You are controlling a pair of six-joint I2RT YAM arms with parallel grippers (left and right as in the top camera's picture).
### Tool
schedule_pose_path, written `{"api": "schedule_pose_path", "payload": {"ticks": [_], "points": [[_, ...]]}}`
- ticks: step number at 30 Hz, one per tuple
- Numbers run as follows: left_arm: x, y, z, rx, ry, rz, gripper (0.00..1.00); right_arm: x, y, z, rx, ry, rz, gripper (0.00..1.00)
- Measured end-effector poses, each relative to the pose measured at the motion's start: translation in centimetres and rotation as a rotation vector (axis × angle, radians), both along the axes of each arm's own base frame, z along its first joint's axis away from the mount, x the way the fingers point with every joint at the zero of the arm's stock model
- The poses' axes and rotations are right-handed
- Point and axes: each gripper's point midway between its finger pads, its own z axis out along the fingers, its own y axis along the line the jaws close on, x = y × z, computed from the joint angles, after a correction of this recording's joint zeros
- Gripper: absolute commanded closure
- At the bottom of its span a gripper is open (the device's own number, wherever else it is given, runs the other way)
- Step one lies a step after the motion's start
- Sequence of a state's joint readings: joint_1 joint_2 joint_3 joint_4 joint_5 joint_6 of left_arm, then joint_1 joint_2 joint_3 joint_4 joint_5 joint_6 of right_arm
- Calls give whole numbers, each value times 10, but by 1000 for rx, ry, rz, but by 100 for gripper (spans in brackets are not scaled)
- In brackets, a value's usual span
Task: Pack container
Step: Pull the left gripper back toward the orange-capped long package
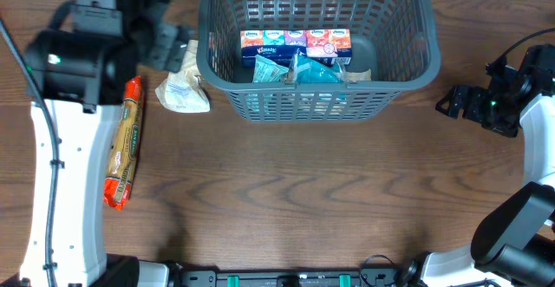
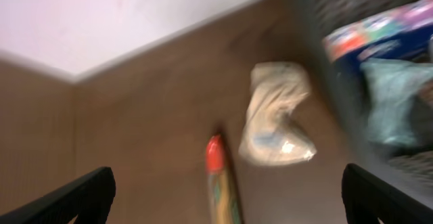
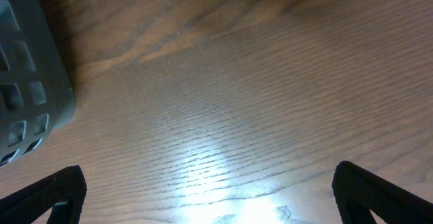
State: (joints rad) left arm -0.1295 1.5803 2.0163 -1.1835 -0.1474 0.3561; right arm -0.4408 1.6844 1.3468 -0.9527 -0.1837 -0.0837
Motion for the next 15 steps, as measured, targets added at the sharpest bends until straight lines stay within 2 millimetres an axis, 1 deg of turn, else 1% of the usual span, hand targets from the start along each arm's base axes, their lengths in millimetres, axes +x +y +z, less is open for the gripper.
{"api": "schedule_pose_path", "payload": {"ticks": [4, 6, 8, 10, 12, 13, 14, 15], "points": [[-7, 49, -15, -21, 59, 167, 1, 0, 0, 0, 0, 0, 0, 1], [-12, 74, -27, -37, 96, 249, 1, 0, 0, 0, 0, 0, 0, 1], [-16, 97, -44, -58, 141, 316, 1, 0, 0, 0, 0, -1, 0, 1], [-18, 114, -60, -73, 174, 366, 1, 1, 0, 0, 0, -3, 0, 1], [-24, 125, -84, -86, 230, 402, 1, 1, 0, 1, 1, -6, 1, 1], [-26, 126, -91, -90, 246, 409, 1, 1, 0, 1, 1, -6, 1, 1], [-29, 128, -105, -98, 279, 416, 1, 1, 0, 1, 1, -6, 1, 1], [-32, 127, -115, -105, 305, 417, 1, 1, 0, 0, 2, -6, 1, 1]]}}
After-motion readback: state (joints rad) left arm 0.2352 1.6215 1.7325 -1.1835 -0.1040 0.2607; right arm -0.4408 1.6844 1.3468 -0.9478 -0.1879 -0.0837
